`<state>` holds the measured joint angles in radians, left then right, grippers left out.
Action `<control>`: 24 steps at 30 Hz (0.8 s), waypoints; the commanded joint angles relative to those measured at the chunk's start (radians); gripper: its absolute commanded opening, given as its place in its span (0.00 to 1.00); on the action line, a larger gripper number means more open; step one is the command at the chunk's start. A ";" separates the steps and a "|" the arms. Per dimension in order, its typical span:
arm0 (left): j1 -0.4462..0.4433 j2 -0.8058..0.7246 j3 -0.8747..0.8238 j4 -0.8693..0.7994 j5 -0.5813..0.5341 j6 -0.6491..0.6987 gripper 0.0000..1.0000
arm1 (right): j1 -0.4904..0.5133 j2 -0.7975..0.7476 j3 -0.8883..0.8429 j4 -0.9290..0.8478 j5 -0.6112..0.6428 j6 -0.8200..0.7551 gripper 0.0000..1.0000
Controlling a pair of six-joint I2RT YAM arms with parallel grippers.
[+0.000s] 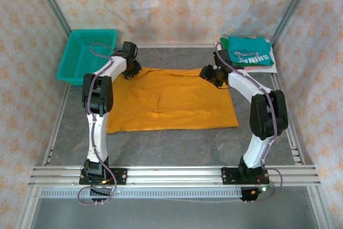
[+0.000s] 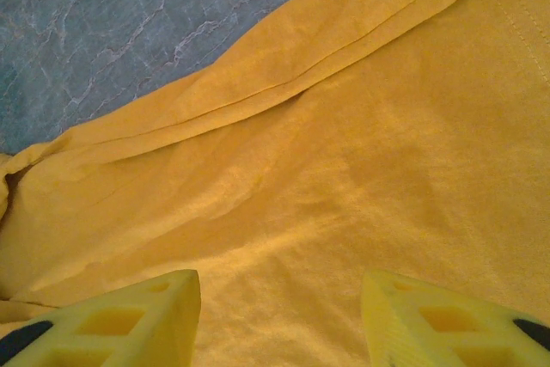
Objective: Fold and stack the t-shirts
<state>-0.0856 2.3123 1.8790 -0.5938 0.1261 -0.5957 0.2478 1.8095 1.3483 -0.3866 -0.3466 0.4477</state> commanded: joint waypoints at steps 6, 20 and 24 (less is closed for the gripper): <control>-0.007 -0.039 0.051 -0.032 -0.030 0.020 0.00 | -0.006 0.003 0.007 0.014 -0.009 0.012 0.53; -0.053 -0.202 0.006 -0.040 -0.051 0.013 0.00 | -0.006 -0.002 0.019 0.008 0.016 0.019 0.54; -0.085 -0.269 -0.059 -0.016 -0.060 0.006 0.00 | -0.007 -0.003 0.021 0.006 0.016 0.019 0.54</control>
<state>-0.1459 2.0960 1.8690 -0.5999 0.1028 -0.5838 0.2474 1.8095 1.3483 -0.3820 -0.3557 0.4530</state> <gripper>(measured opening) 0.045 0.537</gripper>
